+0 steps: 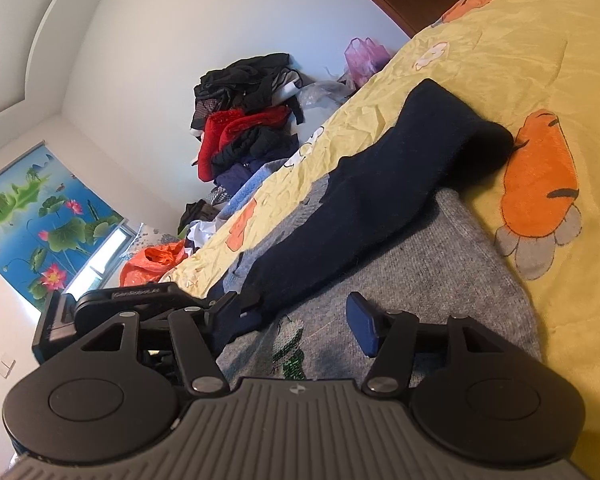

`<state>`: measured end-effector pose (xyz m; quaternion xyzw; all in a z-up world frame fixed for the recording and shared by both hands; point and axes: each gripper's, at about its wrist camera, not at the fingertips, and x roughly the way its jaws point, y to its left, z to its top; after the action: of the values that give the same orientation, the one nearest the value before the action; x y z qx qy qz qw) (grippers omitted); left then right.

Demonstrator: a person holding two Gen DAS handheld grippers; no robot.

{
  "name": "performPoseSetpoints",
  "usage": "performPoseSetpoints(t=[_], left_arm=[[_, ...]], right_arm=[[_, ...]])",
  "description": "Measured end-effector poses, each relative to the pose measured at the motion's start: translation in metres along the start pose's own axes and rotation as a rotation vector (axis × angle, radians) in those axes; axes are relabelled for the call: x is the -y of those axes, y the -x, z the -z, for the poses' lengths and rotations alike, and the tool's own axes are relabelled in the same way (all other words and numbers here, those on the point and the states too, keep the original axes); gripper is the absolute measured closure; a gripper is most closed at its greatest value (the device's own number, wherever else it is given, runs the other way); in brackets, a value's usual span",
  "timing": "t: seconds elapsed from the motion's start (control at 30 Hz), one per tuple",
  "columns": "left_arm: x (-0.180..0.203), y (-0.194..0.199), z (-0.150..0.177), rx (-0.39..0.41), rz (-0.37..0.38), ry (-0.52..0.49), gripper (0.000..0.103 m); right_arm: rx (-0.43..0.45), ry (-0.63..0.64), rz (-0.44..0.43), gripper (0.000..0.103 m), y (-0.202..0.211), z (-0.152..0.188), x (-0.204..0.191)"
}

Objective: Fold small clothes

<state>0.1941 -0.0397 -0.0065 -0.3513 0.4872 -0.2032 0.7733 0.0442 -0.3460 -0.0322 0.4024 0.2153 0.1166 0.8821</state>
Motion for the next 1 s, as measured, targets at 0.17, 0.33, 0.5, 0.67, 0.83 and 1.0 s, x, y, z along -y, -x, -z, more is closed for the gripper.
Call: performPoseSetpoints(t=[0.17,0.33,0.5,0.67,0.83,1.0], left_arm=[[-0.022,0.008,0.012,0.038,0.083,0.121,0.061],[-0.023,0.002,0.007,0.096,0.093,0.175,0.061],[-0.015,-0.003,0.003,0.134,0.072,0.149,0.063],[-0.004,-0.010,0.000,0.144,-0.052,0.053,0.096],[0.011,0.015,-0.002,0.224,-0.125,-0.121,0.096],[-0.002,0.068,-0.010,0.359,-0.248,-0.242,0.096]], right_arm=[[0.000,0.006,0.003,0.040,0.000,0.001,-0.001],[-0.001,0.010,0.005,0.040,-0.001,0.001,-0.002],[-0.001,0.011,0.004,0.040,0.000,0.001,-0.002],[-0.001,0.012,0.004,0.040,0.000,0.001,-0.002],[-0.001,0.012,0.004,0.040,0.000,0.001,-0.002],[0.001,0.010,-0.001,0.040,0.000,0.001,-0.003]])
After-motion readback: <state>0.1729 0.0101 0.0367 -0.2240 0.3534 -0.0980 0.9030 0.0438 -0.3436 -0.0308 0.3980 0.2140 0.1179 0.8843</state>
